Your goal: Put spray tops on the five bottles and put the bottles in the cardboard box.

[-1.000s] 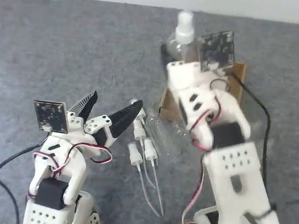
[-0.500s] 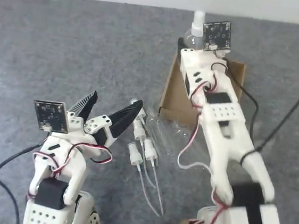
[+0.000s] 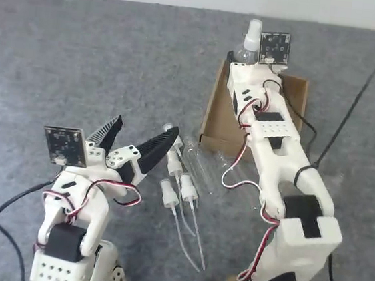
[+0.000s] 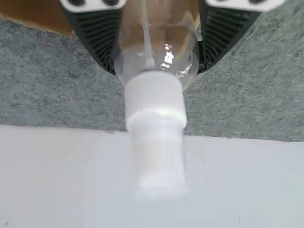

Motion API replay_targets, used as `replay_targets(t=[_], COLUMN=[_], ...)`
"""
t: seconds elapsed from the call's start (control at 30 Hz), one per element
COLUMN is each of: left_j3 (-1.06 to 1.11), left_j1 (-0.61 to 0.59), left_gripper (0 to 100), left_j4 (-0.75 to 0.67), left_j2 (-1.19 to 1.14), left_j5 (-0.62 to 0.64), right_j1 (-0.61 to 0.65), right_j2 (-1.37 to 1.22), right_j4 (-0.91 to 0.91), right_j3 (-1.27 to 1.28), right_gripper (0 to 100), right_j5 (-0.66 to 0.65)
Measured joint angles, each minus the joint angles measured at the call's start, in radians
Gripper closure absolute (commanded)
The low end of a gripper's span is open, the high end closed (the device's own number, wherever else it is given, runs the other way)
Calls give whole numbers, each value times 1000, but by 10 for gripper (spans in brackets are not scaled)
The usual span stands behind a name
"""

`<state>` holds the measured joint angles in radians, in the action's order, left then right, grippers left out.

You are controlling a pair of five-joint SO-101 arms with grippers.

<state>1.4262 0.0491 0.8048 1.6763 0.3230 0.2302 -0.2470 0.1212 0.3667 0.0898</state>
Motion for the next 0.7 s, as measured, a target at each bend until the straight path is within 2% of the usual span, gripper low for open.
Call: replay_targets(t=[0.23, 0.7], left_j3=[2, 2], left_j1=[0, 0], left_gripper=[596, 596], left_j4=[0, 0], left_j2=[0, 0], left_j5=[0, 0], right_j1=[3, 3], right_j2=[-97, -163], right_j4=[95, 100], right_j3=[0, -41], right_gripper=[993, 991], right_j5=[0, 0])
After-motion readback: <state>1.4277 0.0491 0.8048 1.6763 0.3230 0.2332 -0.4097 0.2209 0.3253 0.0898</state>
